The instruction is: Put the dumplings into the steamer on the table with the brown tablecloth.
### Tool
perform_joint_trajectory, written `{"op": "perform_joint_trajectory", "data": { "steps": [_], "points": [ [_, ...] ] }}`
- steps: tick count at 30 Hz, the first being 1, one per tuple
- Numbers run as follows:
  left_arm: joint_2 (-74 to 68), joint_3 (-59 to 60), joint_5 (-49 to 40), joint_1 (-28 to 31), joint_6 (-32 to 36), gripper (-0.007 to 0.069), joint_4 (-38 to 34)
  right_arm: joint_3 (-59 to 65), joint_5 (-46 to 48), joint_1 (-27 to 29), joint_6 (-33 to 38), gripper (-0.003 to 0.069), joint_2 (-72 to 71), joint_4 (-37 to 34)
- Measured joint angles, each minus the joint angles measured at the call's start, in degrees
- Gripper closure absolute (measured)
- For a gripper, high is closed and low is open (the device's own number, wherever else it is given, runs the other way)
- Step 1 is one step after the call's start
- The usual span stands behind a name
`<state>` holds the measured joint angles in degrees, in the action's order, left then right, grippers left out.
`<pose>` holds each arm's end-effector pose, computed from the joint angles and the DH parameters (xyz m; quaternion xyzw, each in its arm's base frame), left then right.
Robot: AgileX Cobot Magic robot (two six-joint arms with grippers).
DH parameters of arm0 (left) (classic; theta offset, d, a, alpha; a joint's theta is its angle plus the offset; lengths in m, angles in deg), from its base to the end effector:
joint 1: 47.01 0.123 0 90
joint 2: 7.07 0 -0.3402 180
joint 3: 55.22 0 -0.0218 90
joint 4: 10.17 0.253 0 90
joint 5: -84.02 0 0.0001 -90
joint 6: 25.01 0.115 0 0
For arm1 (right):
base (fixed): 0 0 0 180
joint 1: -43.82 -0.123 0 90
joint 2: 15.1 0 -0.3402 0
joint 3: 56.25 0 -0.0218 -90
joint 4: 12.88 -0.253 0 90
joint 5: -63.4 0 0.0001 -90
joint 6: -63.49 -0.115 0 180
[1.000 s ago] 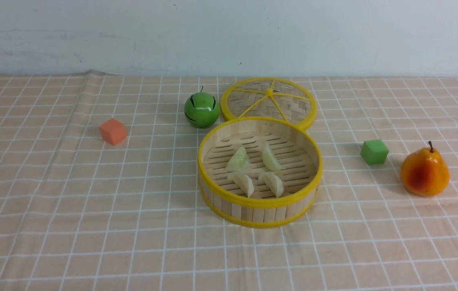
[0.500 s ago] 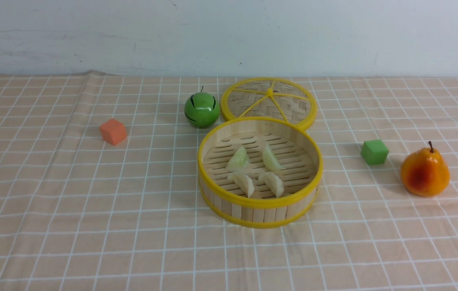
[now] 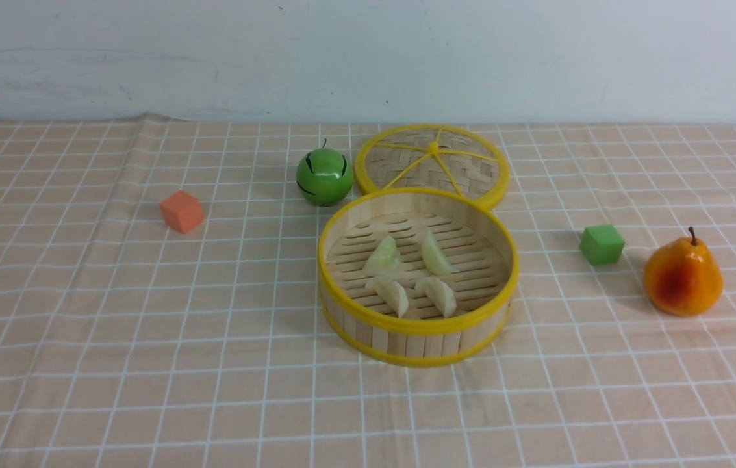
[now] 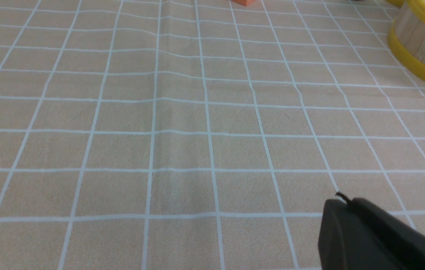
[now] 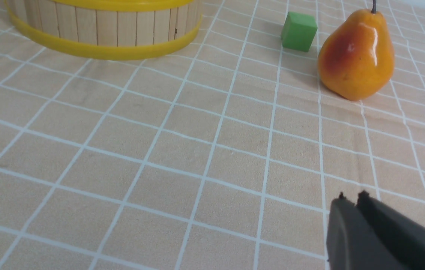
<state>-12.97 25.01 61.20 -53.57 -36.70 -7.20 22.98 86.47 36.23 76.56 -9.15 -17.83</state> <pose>0.0214 -0.0001 0.1594 -0.0228 0.8134 -0.0703 0.5770 0.0204 0.0066 0.1653 -0.1232 0.8004 0.0090 0.5866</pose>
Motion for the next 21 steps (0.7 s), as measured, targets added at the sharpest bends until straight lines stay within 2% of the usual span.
{"op": "perform_joint_trajectory", "data": {
  "steps": [21],
  "points": [
    [0.0, 0.0, -0.01, 0.0, 0.0, 0.0637, -0.02, 0.0, 0.0, 0.0, 0.0, 0.0599, 0.0, 0.0]
  ]
}}
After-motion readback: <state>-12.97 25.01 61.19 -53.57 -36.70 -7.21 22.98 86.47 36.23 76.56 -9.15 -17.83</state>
